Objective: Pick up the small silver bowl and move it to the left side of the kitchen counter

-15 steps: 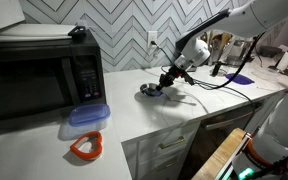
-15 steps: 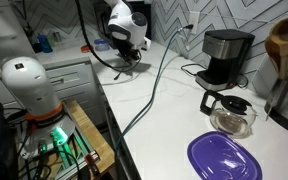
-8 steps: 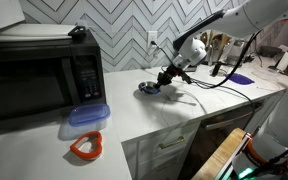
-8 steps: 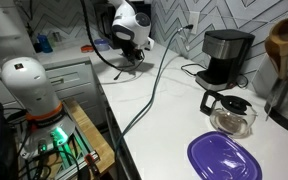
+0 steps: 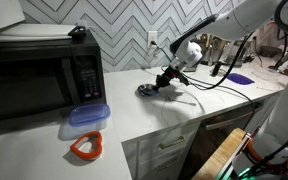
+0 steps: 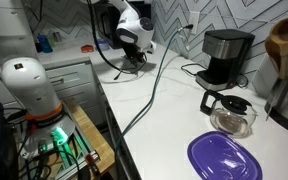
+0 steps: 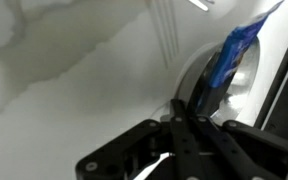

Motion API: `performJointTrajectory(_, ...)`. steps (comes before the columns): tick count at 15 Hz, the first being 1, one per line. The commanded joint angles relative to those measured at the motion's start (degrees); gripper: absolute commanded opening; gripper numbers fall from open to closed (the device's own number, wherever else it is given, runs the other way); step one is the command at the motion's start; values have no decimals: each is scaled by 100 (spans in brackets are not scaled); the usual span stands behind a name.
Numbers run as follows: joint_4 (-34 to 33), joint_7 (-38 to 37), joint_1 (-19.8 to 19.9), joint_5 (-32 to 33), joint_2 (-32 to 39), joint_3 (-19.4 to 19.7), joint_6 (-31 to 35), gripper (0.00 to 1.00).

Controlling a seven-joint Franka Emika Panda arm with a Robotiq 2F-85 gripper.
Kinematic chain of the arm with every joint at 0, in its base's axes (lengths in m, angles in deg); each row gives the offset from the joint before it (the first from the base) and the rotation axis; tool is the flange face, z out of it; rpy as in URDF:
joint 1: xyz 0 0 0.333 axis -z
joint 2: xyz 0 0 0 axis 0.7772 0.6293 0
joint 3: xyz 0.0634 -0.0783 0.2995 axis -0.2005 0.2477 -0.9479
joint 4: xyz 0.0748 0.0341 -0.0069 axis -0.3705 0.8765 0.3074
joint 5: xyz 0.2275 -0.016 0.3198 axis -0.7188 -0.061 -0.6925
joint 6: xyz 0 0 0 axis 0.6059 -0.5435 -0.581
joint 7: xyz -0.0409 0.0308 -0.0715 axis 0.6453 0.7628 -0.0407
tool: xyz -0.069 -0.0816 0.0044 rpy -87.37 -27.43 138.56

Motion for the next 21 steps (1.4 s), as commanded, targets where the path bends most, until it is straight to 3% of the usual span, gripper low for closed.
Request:
performJointTrajectory(1,-76,-4,123,-102,-81,-30,-92,32)
performJointTrajectory(5,-36,-457,210,329,-434,62,-193,62)
performJointTrajectory(10,254,-1608,290,1392,-1432,133,-1166,99)
performJointTrajectory(17,828,-3732,536,3793,-3239,114,-1715,100)
performJointTrajectory(21,1076,-4268,887,4754,-4210,231,-2490,100)
